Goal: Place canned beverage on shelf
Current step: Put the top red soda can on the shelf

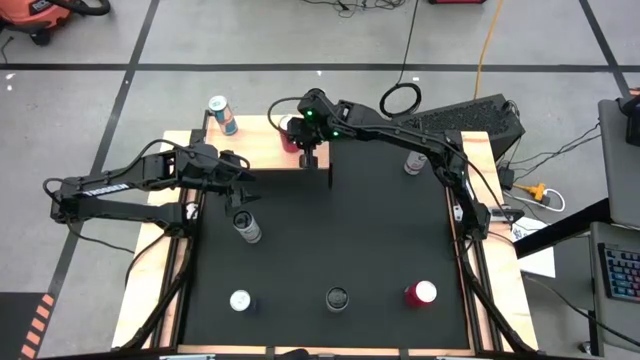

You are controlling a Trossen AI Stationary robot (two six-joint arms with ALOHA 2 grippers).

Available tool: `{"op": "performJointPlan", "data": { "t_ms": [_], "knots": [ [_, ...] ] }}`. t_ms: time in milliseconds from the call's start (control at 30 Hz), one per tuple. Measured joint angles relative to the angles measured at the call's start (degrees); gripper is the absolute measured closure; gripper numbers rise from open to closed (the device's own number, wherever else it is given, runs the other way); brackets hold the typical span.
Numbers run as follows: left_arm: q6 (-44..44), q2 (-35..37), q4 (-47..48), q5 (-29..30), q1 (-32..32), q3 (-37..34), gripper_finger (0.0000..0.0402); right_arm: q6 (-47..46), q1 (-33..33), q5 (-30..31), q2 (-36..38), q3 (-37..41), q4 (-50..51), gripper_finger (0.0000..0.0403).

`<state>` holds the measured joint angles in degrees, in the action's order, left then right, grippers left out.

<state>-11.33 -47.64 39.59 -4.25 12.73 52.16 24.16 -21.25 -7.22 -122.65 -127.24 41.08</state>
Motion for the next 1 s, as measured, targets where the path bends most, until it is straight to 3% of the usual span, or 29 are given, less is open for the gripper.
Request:
{"op": "performJointPlan", "data": {
  "t_ms": [600,1000],
  "knots": [
    [0.0,0.0,0.0,0.0,0.0,0.0,0.0110,-0.9,2.7,-0.2,0.4,0.0,1.2,0.0403],
    [-0.3,0.0,0.2,0.0,0.0,0.0,0.0110,1.9,5.6,1.8,4.9,-1.3,6.6,0.0403]
  ]
}}
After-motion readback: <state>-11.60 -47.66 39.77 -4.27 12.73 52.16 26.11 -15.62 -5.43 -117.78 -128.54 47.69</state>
